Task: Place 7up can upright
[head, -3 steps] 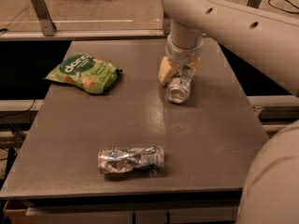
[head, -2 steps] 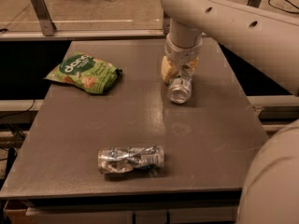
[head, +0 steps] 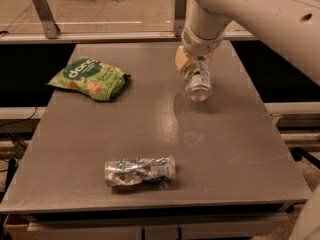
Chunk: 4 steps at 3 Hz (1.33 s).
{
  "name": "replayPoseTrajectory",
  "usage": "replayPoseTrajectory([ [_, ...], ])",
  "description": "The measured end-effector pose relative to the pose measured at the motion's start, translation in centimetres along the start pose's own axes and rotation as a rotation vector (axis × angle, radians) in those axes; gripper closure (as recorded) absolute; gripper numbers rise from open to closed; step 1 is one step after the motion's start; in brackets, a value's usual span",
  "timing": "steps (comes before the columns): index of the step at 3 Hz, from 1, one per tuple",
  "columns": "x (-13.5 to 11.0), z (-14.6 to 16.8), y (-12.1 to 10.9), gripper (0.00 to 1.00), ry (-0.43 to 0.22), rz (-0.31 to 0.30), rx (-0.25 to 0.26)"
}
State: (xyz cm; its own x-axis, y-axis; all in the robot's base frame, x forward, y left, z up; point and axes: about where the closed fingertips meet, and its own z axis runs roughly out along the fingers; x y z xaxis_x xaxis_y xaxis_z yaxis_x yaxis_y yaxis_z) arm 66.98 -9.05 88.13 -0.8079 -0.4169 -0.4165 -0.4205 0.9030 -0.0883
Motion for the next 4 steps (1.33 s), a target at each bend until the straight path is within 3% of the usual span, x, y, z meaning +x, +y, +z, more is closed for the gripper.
replayPoseTrajectory([
  [1,-1.7,-2.2,-0.4,1.0,-0.124,-0.094,-0.068],
  [2,-2.5,-3.4,-1.0,1.0,-0.255,-0.145,-0.181],
  [3,-2.2,-4.2,-2.0,1.0,-0.391,-0.159,-0.324],
  [4,-2.2,-5.8,-2.6,1.0,-0.537,-0.214,-0.462],
])
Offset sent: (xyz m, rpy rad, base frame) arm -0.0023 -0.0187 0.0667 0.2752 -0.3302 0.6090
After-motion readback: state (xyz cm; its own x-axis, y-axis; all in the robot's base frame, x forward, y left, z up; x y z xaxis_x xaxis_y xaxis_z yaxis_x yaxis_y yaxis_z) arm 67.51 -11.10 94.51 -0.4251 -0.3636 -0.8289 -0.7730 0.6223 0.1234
